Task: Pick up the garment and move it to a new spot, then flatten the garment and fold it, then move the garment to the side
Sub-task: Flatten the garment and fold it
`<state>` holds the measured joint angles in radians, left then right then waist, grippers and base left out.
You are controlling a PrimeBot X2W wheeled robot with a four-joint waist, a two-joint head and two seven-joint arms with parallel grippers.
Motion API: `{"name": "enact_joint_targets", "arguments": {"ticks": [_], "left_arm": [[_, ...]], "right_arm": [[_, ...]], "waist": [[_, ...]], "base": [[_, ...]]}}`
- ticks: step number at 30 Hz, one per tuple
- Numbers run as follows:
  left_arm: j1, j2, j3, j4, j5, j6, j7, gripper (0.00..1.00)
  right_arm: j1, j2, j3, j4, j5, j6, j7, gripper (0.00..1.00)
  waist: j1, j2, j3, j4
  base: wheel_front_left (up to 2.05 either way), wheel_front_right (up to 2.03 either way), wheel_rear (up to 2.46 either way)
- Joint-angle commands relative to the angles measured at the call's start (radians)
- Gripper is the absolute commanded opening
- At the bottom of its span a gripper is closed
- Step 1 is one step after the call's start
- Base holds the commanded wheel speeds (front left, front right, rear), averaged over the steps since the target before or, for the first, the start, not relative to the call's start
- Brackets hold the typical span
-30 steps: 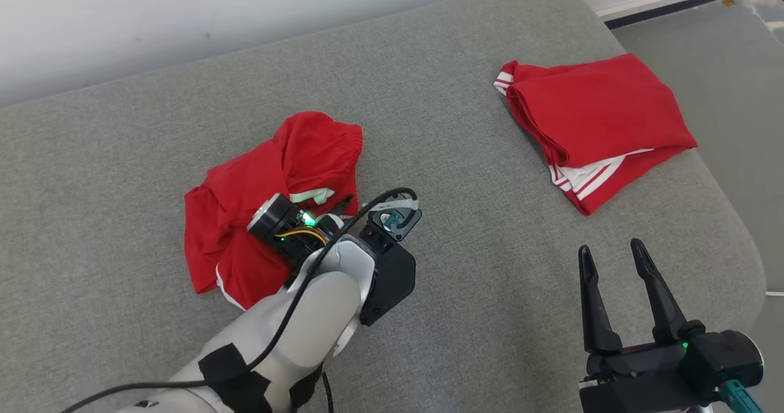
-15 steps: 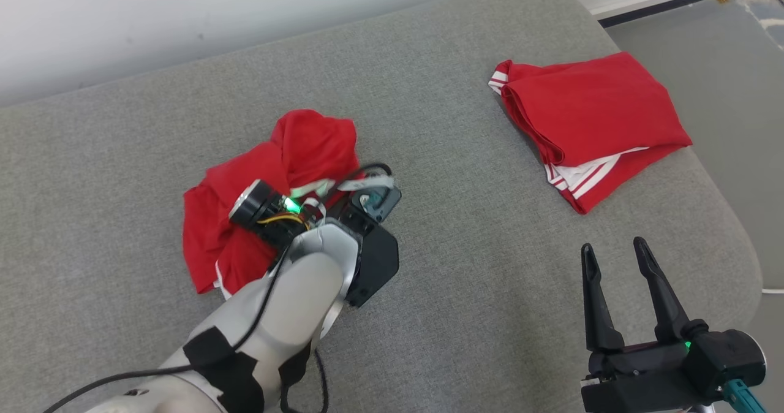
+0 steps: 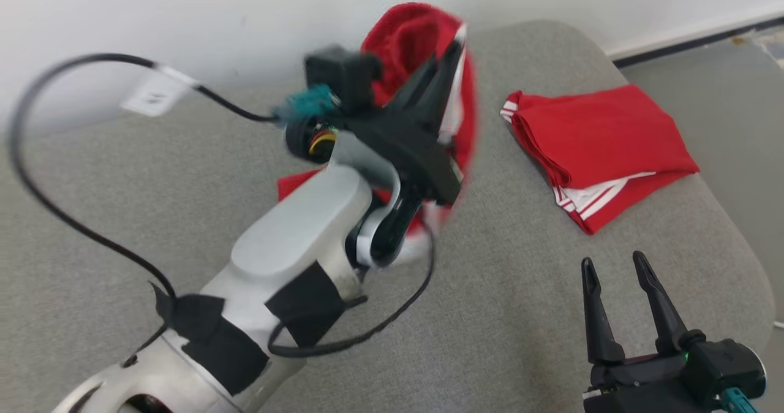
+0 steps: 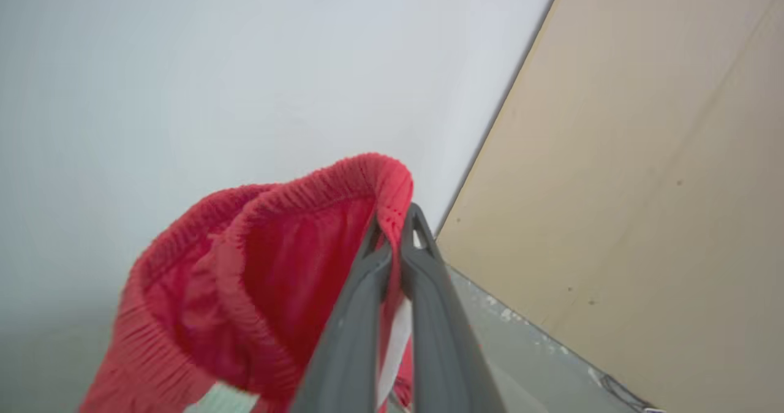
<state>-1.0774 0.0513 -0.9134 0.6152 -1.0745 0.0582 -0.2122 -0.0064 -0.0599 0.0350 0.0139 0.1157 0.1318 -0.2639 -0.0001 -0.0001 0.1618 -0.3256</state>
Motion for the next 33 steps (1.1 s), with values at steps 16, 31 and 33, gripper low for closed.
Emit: {"name": "enact_joint_targets", "arguments": {"ticks": [16,31,33], "left_arm": [[0.442,0.000,0.399,-0.134,0.013,0.009,-0.053,0.00],[0.787,0.002,0.790,-0.209,0.129,-0.041,-0.053,0.00],[0.818,-0.001,0.797,-0.211,0.170,-0.037,-0.053,0.00]], "right_arm": [[0.026,-0.002,-0.034,-0.025,0.005,-0.002,0.000,1.00],[0.040,0.003,-0.035,-0.018,0.005,-0.002,0.000,1.00],[0.047,0.003,-0.031,-0.012,0.011,-0.002,0.000,1.00]], "waist": [[0.0001,0.0001,-0.013,0.132],[0.0001,0.0001,-0.032,0.176],[0.0001,0.0001,-0.042,0.182]], "base": [[0.00,0.00,0.00],[0.00,0.00,0.00],[0.00,0.00,0.00]]}}
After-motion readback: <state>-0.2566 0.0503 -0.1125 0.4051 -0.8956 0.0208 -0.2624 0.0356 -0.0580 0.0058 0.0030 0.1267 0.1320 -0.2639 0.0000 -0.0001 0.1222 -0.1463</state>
